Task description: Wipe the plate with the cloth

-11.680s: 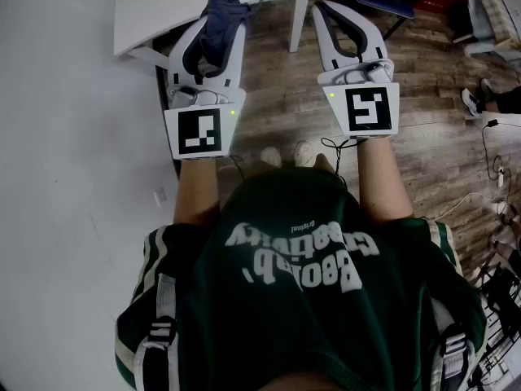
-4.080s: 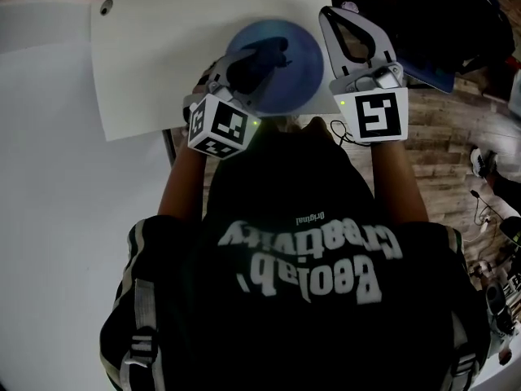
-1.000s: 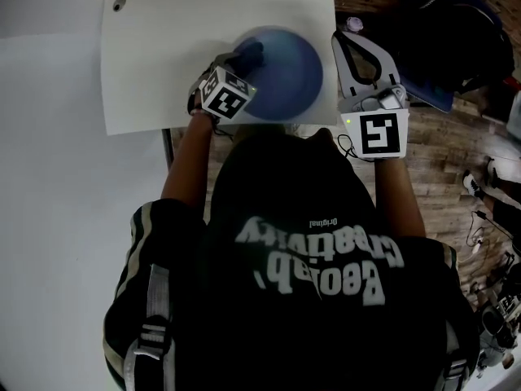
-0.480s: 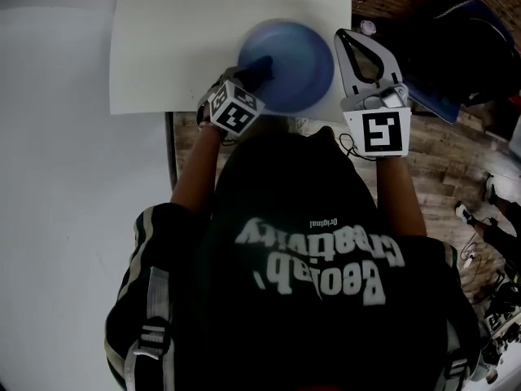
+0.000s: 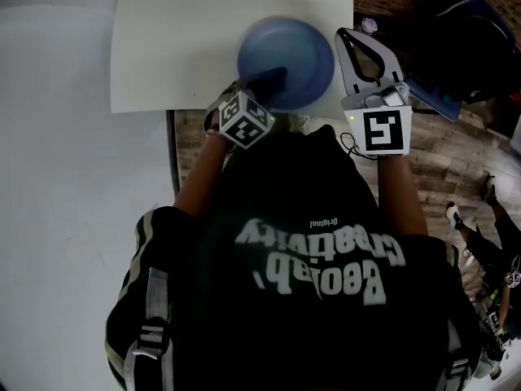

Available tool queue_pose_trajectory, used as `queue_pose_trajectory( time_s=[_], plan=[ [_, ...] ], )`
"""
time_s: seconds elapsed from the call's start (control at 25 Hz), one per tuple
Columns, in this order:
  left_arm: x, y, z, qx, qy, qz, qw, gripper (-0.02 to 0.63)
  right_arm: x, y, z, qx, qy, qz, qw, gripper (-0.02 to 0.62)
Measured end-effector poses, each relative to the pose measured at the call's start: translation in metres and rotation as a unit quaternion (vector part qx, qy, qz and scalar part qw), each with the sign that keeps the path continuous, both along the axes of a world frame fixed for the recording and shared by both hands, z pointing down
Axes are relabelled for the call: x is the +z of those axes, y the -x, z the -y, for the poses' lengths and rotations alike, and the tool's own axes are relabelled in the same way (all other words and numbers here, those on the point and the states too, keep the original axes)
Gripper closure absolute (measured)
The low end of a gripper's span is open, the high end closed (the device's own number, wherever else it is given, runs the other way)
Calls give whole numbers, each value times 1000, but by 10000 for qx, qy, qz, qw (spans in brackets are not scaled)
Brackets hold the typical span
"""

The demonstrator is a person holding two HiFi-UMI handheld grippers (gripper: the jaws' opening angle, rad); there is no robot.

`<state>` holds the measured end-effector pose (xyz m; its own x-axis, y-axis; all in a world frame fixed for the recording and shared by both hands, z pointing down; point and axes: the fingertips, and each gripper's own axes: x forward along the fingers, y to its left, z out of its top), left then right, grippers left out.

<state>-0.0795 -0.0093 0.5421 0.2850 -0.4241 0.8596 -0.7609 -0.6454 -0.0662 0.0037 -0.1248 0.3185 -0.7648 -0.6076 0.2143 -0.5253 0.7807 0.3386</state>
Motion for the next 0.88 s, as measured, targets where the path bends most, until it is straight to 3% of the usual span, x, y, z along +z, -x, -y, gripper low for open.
queue_pose_trajectory(
  time_s=[0.56, 0.88],
  plan=[
    [2, -63, 2, 1262, -22, -256, 9917, 470, 0, -34, 6, 560, -88, -196, 9982, 601],
    [6, -83, 20, 1611, -67, -285, 9865, 469, -1, -52, 8, 836, -141, -247, 9961, 601]
  ],
)
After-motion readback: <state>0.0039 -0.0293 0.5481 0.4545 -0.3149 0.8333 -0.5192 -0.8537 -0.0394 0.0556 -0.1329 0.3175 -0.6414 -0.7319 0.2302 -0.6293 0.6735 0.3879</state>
